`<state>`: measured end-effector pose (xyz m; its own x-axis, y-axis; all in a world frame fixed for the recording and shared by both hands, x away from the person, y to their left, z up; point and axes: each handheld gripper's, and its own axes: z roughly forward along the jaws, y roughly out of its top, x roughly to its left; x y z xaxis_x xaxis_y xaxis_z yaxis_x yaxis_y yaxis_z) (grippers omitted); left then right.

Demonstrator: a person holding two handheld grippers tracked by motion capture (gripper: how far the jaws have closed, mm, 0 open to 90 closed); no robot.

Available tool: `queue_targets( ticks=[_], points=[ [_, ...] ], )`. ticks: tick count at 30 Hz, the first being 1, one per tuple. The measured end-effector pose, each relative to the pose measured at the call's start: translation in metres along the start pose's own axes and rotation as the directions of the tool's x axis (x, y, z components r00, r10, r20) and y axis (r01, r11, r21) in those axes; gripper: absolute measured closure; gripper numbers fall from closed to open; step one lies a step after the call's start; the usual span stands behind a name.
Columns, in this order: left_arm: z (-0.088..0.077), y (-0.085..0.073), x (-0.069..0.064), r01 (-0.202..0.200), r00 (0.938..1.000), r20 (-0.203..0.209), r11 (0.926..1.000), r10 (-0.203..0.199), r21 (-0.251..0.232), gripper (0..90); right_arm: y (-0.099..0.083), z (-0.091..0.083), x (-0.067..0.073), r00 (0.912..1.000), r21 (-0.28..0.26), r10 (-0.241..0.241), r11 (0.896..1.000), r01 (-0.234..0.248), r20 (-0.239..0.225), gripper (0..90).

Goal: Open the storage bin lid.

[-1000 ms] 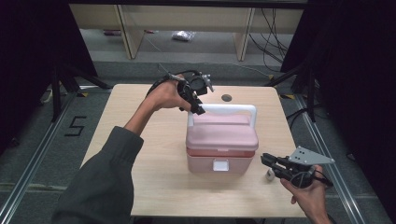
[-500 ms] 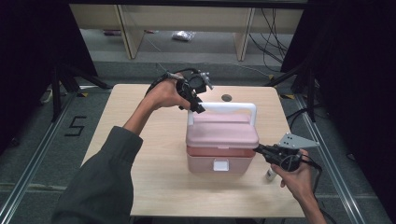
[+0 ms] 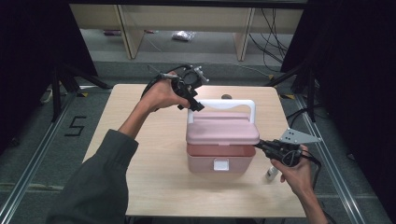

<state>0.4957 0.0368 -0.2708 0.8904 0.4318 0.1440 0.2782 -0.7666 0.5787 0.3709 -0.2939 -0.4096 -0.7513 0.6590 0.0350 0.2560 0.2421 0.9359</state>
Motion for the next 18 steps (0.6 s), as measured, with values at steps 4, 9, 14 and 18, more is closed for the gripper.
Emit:
queue_targets(
  ticks=[4, 9, 14, 18],
  points=[
    [-0.013, -0.005, 0.001, 0.065, 0.9977, -0.017, 0.9964, -0.066, -0.054, 35.0, 0.001, 0.000, -0.002, 0.9998, -0.004, -0.018, 1.000, 0.018, -0.001, 90.0],
    [-0.029, -0.021, 0.000, 0.122, 0.9899, -0.063, 0.9900, -0.127, -0.070, 33.0, 0.001, 0.001, -0.002, 0.9998, -0.006, -0.019, 1.000, 0.019, 0.004, 90.0],
    [-0.032, -0.039, -0.003, 0.176, 0.9782, -0.100, 0.9820, -0.182, -0.069, 32.3, 0.004, 0.001, -0.002, 0.9996, -0.002, -0.015, 1.000, 0.015, 0.024, 90.0],
    [-0.033, -0.050, -0.005, 0.204, 0.9709, -0.111, 0.9752, -0.212, -0.087, 31.7, 0.006, 0.000, -0.003, 0.9995, 0.008, -0.020, 1.000, 0.020, 0.023, 90.0]
  ],
)
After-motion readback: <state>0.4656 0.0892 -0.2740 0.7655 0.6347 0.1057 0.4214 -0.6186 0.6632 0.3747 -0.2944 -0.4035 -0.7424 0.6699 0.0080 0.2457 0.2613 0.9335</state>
